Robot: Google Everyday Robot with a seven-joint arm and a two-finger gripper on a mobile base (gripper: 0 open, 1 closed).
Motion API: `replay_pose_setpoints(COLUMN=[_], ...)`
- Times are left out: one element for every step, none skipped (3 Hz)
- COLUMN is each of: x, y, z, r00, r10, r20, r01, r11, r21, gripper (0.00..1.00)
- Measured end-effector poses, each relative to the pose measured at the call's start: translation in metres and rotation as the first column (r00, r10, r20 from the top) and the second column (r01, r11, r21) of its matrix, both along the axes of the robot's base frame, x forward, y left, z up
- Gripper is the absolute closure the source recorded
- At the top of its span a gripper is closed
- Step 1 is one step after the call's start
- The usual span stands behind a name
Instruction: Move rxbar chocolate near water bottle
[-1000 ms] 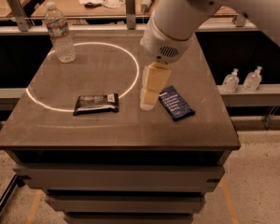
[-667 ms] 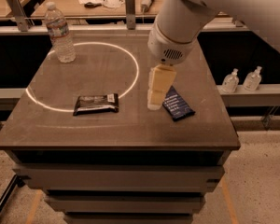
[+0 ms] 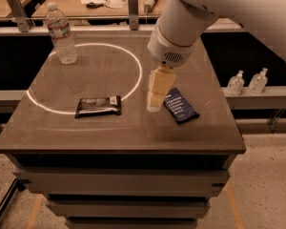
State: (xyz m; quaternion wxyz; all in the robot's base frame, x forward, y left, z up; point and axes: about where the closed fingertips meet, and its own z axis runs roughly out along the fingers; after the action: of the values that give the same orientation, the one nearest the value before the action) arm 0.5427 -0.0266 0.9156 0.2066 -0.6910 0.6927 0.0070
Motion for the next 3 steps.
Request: replay_pose_setpoints(x=[0.017,0.027,0.027], y=[0.015,0.035,0.058], z=[-0.016,-0.028,-0.04], r00=[0.9996,0.9993,0.9984], r10=[0.01,-0.001,0.008], r20=[-0.026,-0.036,-0.057], r01=[-0.008,0.007,0.007], r11=[0.996,0.986,0.969], r21=[0.093,0.167,0.248], gripper=[0.0,0.0,0.0])
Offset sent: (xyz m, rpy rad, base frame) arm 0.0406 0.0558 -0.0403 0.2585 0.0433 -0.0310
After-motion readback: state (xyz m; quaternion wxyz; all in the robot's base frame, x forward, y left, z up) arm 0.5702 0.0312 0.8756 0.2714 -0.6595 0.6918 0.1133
